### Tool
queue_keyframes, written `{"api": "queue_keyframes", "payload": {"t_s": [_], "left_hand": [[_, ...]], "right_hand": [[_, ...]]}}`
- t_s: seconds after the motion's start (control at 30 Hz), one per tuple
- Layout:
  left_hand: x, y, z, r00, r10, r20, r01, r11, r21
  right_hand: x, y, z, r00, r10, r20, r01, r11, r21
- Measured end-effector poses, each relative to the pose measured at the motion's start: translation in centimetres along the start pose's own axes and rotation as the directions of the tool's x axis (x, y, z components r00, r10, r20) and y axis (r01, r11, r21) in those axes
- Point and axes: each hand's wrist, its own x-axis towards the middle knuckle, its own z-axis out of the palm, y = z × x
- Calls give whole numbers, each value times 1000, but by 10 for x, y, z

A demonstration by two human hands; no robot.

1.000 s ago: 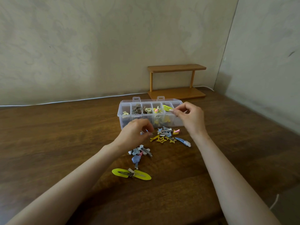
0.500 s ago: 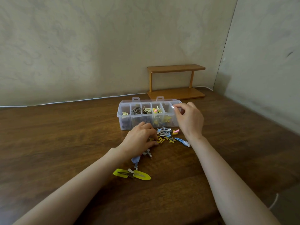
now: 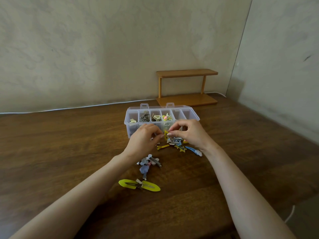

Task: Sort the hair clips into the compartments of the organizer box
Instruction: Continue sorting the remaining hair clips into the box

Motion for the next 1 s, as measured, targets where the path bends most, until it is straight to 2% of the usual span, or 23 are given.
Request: {"api": "queue_keyframes", "payload": {"t_s": [0.2, 0.3, 0.43, 0.53, 0.6, 0.77, 1.0], "left_hand": [[1, 0, -3, 999, 2, -46, -4, 999, -43], [2, -2, -6, 998, -25, -54, 22, 999, -45], [2, -4, -8, 999, -35, -27, 34, 999, -35], [2, -7, -9, 999, -37, -25, 37, 999, -13], [0, -8, -10, 998, -46, -32, 47, 999, 18], [0, -12, -12, 997, -63, -38, 66, 994, 86], [0, -15, -15, 997, -82, -8, 83, 990, 111]], "right_hand": [[-1, -4, -3, 1000, 3, -16, -2, 999, 47], [2, 0, -8, 980, 18, -199, -5, 998, 63], [5, 9, -15, 875, 58, -481, -42, 998, 44], [7, 16, -16, 809, 67, -584, -108, 994, -35], [8, 17, -16, 798, 56, -600, -140, 986, -94], [20, 10, -15, 827, 57, -559, -251, 927, -277], [53, -1, -11, 871, -6, -491, -263, 839, -476]]}}
